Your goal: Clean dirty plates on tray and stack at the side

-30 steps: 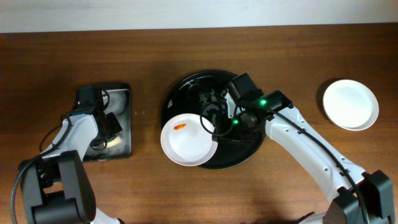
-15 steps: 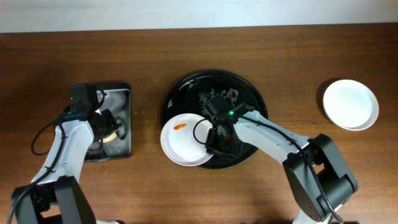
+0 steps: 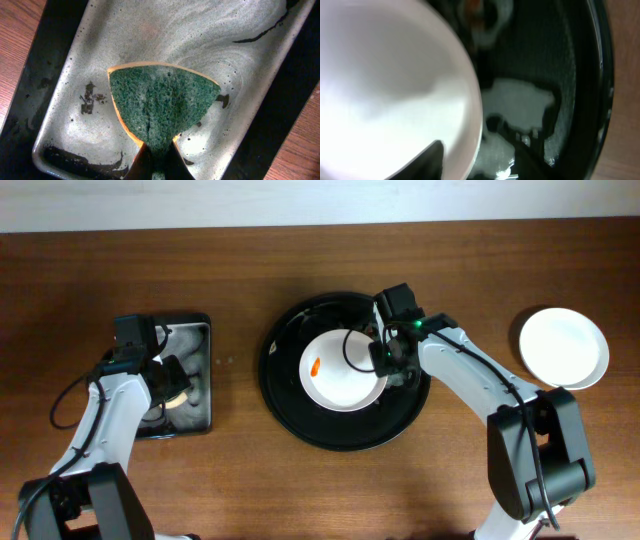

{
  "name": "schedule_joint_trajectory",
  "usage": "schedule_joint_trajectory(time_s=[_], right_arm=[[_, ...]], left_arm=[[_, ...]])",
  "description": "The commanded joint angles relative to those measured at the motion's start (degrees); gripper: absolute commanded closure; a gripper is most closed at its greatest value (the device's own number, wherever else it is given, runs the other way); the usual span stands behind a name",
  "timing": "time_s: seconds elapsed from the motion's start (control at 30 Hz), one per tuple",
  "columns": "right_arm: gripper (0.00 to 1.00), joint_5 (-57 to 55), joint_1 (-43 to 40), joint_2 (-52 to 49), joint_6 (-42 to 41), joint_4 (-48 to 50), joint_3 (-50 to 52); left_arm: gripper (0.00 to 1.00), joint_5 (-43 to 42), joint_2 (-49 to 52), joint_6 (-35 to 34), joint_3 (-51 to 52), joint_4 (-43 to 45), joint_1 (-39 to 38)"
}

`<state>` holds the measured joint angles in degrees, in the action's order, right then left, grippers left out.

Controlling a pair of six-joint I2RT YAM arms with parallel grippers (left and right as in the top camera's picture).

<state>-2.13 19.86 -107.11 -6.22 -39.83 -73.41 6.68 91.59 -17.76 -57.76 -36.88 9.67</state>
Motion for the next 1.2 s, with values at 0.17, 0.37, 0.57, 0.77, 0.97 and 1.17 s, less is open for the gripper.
schedule_joint_trajectory(time_s=[0.17,0.37,0.57,0.77,0.97,1.17], right_arm=[[0.61,6.5,-0.2,-7.2,-22.9,-0.2,0.5],[0.88,6.6,-1.9,-7.8,-22.6,-0.4,0.4],[0.89,6.6,-1.9,-7.7,-17.6,-0.9,0.3],[0.89,6.6,-1.9,-7.7,-17.6,-1.5,0.3],[0.89,6.6,-1.9,-7.7,-17.6,-1.5,0.3],[0.89,6.6,-1.9,-7.7,-17.6,-1.7,0.3]], left_arm=[[1.00,0.4,-1.0,0.7,-0.9,-0.3,0.2],[1.00,0.2,-0.5,0.7,-0.8,0.1,0.2],[1.00,-5.6,-0.8,4.7,-3.1,-0.2,-0.8],[1.00,-5.8,6.2,4.6,-4.1,3.9,-0.3],[1.00,-3.9,14.7,4.7,-4.1,7.2,0.5],[1.00,-4.4,15.6,4.7,-6.3,4.0,0.6]])
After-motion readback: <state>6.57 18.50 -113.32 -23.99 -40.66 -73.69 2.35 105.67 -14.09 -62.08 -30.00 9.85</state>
